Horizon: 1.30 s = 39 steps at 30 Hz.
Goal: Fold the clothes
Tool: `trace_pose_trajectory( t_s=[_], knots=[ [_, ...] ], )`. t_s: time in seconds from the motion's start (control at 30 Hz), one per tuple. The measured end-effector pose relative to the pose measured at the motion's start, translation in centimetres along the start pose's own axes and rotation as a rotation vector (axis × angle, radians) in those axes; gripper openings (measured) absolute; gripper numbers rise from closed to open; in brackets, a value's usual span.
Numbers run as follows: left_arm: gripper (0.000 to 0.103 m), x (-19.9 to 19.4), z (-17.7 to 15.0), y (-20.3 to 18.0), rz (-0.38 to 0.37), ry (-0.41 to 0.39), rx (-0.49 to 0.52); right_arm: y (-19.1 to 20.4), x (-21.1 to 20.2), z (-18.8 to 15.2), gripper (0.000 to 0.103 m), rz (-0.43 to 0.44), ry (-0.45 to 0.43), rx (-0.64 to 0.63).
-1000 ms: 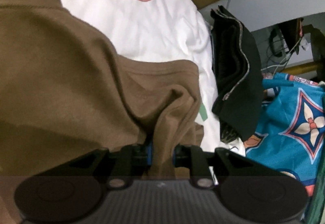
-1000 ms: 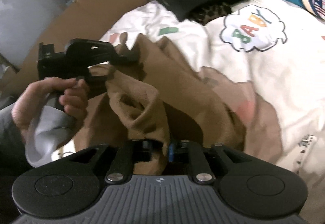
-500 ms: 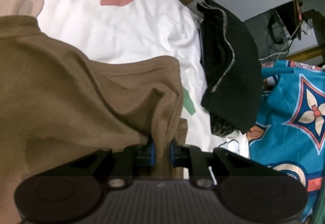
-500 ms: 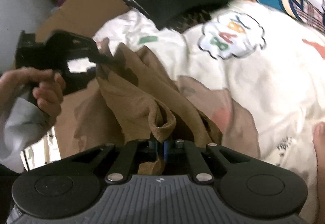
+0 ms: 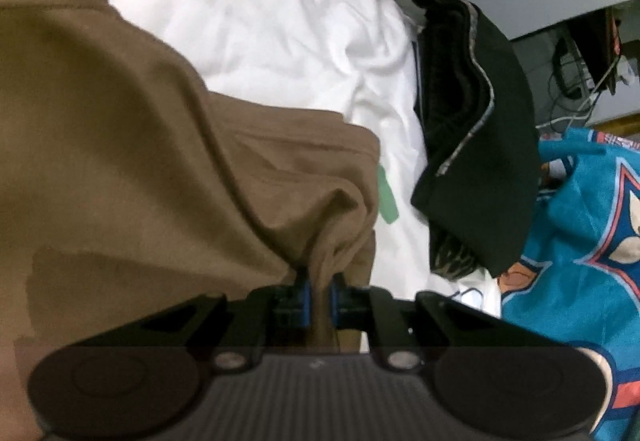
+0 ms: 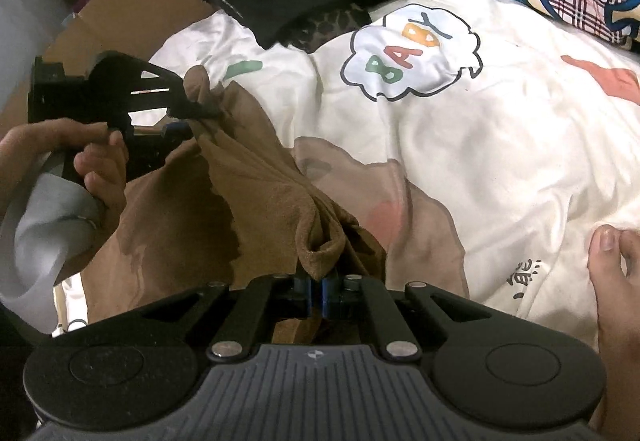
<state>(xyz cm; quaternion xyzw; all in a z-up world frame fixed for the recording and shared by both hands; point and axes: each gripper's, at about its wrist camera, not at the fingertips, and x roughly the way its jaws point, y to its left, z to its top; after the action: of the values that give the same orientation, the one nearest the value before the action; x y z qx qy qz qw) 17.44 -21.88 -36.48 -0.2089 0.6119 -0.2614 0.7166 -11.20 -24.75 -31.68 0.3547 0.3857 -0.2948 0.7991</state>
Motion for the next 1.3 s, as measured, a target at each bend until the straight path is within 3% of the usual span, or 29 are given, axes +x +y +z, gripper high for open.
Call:
trace_pose_trajectory(
  t_s=[0.07, 0.13, 0.23, 0.53, 0.67, 0.93, 1.3],
  knots=[
    [0.014, 0.1, 0.1, -0.1, -0.023, 0.003, -0.002, -0.1, 0.0, -0.1, 0.003, -0.007, 0.003, 0.019],
    [0.031, 0.1, 0.2, -0.1, -0.061, 0.008, -0.009, 0.0, 0.0, -0.4, 0.003, -0.018, 0.008, 0.021],
    [0.044, -0.1, 0.4, -0.3, -0.109, 0.009, -0.016, 0.0, 0.1, -0.7, 0.003, -0.028, 0.019, 0.012],
    [0.045, -3.8, 1.0, -1.0, -0.189, -0.037, 0.074, -0.2, -0.9, -0.6, 0.007, -0.083, 0.003, 0.019],
    [0.045, -6.5, 1.5, -0.6, -0.166, -0.073, 0.132, 0.0, -1.1, -0.7, 0.005, -0.087, -0.002, 0.010],
    [0.050, -12.5, 1.0, 3.6, -0.042, -0.128, 0.189, 0.3, -1.2, -1.1, 0.003, -0.115, -0.025, -0.051],
    [0.053, -22.4, -4.3, 13.5, 0.074, -0.150, 0.201, -0.2, -0.6, -0.8, 0.003, -0.112, -0.018, -0.030]
  ],
)
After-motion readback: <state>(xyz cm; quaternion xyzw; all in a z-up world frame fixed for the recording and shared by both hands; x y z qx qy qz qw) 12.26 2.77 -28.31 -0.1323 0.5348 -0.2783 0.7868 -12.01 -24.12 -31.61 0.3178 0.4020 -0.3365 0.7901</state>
